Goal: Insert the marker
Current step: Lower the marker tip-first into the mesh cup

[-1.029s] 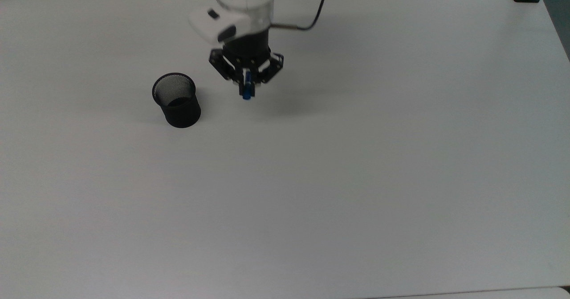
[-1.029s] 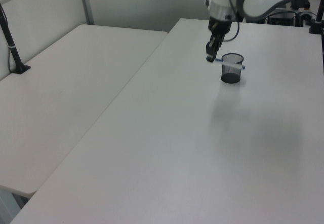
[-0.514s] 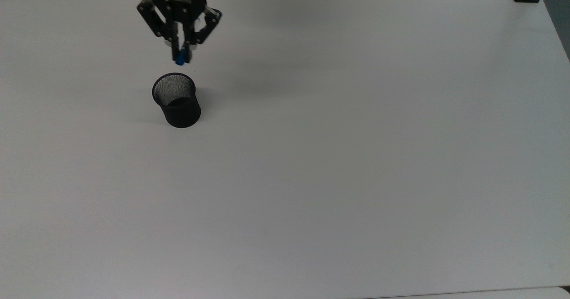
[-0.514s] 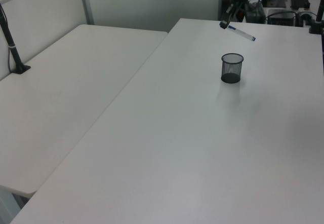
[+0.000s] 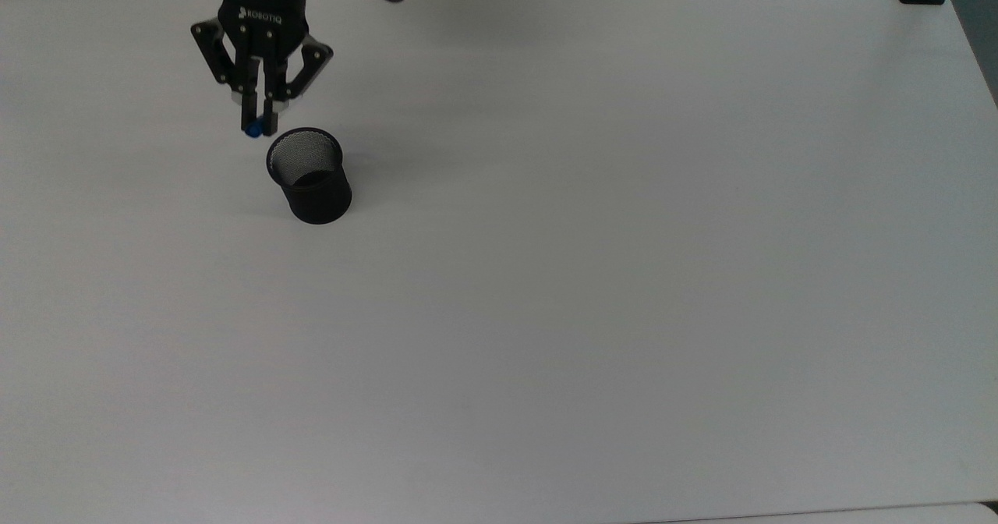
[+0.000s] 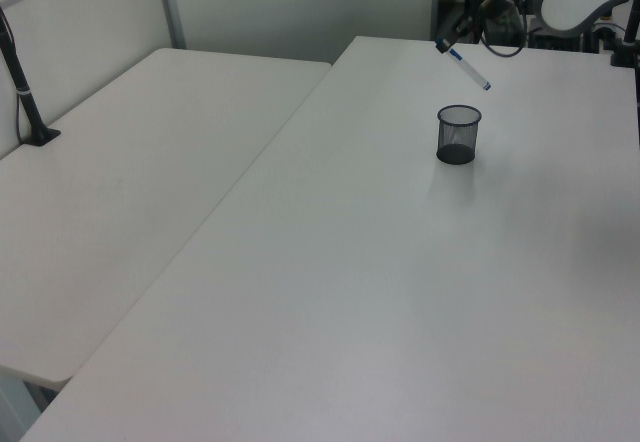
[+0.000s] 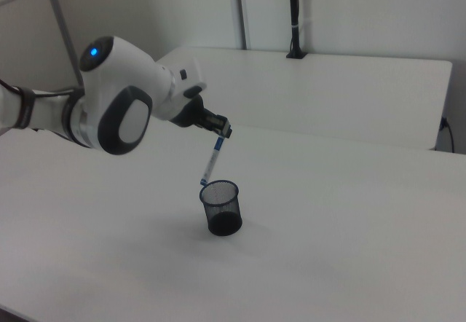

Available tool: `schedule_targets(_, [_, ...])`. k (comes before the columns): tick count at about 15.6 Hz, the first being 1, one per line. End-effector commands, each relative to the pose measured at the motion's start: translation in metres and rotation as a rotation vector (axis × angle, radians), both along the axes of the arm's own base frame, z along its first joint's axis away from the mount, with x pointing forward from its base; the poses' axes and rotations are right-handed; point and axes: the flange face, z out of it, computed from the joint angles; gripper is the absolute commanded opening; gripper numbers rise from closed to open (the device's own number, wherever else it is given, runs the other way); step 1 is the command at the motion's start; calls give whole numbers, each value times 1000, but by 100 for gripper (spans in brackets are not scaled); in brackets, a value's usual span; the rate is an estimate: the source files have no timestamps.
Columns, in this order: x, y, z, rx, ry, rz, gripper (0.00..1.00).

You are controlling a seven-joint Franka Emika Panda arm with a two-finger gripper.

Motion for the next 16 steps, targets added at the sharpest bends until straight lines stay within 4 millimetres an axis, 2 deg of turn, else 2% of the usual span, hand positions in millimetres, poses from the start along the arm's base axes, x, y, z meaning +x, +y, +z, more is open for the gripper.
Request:
schedule_targets(1, [13,-2,-29,36,-61,-16,0])
schedule_targets(4, [22,-3,-49,46,-78,-10,0])
schedule_targets(11, [27,-4,-74,49,-106,4,3])
schedule_targets(13, [26,-8,-74,47,-105,-3,17])
schedule_targets(14, [25,-9,-74,50,-104,-8,32])
schedule_targets(16, [26,-9,-72,54,-104,-12,46])
